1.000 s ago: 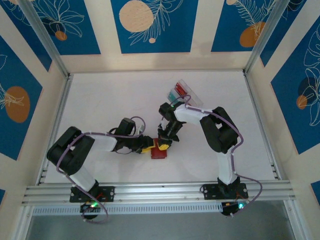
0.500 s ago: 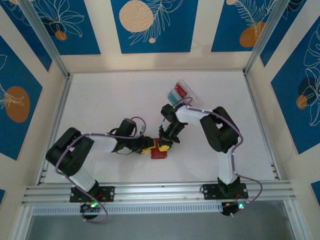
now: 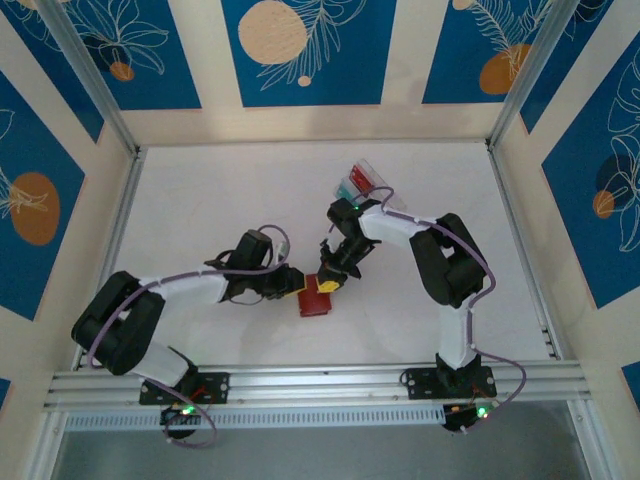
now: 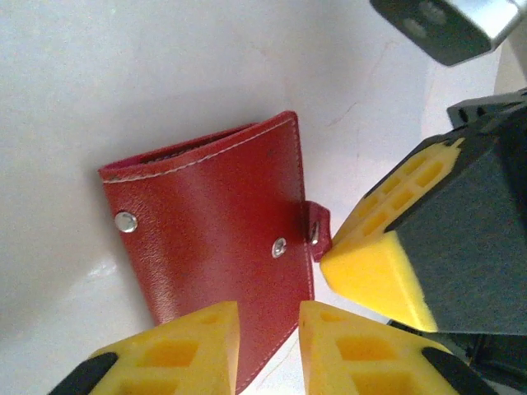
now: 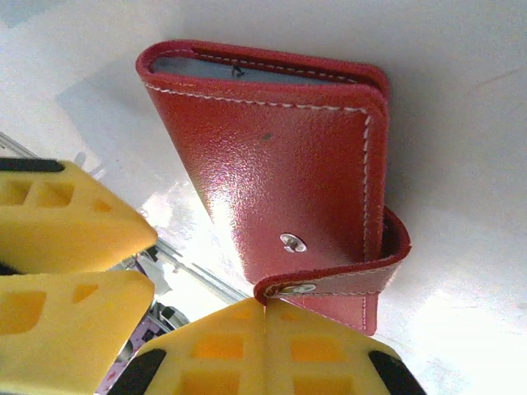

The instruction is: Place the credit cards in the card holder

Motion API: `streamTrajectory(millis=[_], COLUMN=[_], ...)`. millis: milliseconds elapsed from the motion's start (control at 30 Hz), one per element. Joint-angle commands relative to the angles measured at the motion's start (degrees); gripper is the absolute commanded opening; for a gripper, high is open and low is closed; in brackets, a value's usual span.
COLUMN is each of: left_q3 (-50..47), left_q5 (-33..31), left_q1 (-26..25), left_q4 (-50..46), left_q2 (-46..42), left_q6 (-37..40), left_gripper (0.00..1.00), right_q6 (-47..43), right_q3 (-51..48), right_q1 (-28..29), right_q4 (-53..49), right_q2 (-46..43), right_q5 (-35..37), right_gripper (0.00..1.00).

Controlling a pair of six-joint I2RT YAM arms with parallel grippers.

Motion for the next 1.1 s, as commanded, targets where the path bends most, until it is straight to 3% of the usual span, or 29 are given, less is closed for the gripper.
streamTrajectory(millis=[0,167,433,833,1067], left_q3=[2.24,3.30,3.20,0.88,0.78], left_q5=[0.45,1.80,2.19,1.86,1.91], left_q1=[0.07,0.02,-0.01,-0.03,0.06], left_q4=[-0.73,3.12,5.69,5.96,6.14], left_q2=[2.39,7.39,12.33,13.56,13.62], left_q6=[1.73,0.85,0.70,1.57,1.59], left_gripper=[0.17,0.10,0.10,0.10,0.10], right_q6=[-0.73,-0.84,-2.27,-1.20,0.90], right_q3=[-0.11,-0.92,-3.08,-3.29,-1.93], right_q1=[-0.47,-0.97,-1.72,-3.47,-3.21], right_q4=[0.09,0.75,-0.32,-5.61,-6.47], right_q2=[-1.19,-1.23,-1.75,-7.43,-8.27], right_q5=[-3.54,-5.98,-7.04,3.08,5.13], right_gripper=[0.00,0.00,0.00,0.00,0.17])
